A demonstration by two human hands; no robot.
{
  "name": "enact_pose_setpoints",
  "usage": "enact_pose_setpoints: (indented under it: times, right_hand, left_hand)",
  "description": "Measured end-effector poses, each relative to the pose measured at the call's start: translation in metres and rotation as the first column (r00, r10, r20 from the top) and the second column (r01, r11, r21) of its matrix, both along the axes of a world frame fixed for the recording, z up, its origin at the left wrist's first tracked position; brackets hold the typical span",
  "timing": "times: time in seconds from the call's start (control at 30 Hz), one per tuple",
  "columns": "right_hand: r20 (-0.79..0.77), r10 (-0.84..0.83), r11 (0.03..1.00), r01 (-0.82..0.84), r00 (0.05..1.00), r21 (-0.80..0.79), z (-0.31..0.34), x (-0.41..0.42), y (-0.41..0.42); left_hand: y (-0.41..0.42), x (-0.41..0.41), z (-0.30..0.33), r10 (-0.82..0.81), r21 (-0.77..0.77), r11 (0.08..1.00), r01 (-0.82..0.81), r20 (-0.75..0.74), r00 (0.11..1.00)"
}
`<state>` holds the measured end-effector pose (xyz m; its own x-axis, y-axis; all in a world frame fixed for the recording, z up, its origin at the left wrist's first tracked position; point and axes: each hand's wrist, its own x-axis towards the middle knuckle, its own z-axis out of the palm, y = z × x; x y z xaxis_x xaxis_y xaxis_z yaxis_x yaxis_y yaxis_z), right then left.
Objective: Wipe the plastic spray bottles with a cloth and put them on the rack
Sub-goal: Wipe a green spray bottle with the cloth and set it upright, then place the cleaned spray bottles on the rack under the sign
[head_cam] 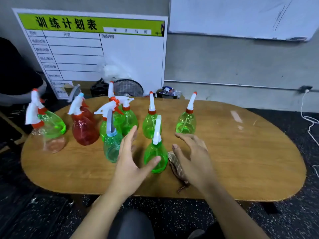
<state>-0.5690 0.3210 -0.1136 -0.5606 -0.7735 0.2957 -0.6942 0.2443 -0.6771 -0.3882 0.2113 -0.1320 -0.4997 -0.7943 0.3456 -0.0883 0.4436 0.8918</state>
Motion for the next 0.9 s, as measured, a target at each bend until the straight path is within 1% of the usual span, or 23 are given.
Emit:
enact_pose_setpoints:
  times: [0.13, 0.27, 0.43, 0.53, 0.6, 0.67, 0.77, 0.83, 0.9]
  right_hand:
    - [-0.017, 0.064, 0.994, -0.065, 0.998, -0.089, 0.037, 0.022, 0.017]
    - [-0.021, 0.124, 0.985, -0.126, 0.992, -0.116, 0.064, 0.032, 0.014]
    - [0.030, 0.244, 0.957, -0.235, 0.969, -0.170, 0.086, 0.022, -0.045]
    - [0.110, 0.298, 0.946, -0.278, 0.948, -0.166, 0.095, 0.007, -0.093]
    - [0.150, 0.328, 0.938, -0.304, 0.933, -0.166, 0.104, 0.003, -0.108]
    - [0.175, 0.364, 0.930, -0.345, 0.915, -0.127, 0.121, -0.004, -0.125]
    - [0.223, 0.379, 0.922, -0.388, 0.898, -0.006, 0.153, -0.008, -0.138]
    - [0.229, 0.390, 0.911, -0.410, 0.892, 0.047, 0.181, -0.001, -0.145]
    - [0.240, 0.440, 0.877, -0.472, 0.865, 0.092, 0.215, 0.009, -0.154]
  left_hand:
    - [0.018, 0.028, 0.031, 0.056, -0.009, 0.998, -0.056, -0.071, 0.996]
    - [0.016, 0.039, 0.054, 0.057, -0.056, 0.996, -0.063, -0.103, 0.993]
    - [-0.031, 0.025, 0.080, 0.082, -0.077, 0.993, -0.090, -0.104, 0.991]
    - [-0.068, 0.013, 0.093, 0.095, -0.043, 0.994, -0.098, -0.055, 0.994]
    - [-0.080, 0.015, 0.105, 0.118, 0.008, 0.993, -0.118, -0.010, 0.993]
    - [-0.095, 0.021, 0.125, 0.165, 0.057, 0.984, -0.167, 0.036, 0.986]
    - [-0.105, 0.038, 0.159, 0.221, 0.125, 0.963, -0.240, 0.147, 0.964]
    - [-0.103, 0.058, 0.190, 0.277, 0.213, 0.925, -0.314, 0.187, 0.942]
    - [-0.101, 0.077, 0.230, 0.339, 0.290, 0.874, -0.390, 0.210, 0.917]
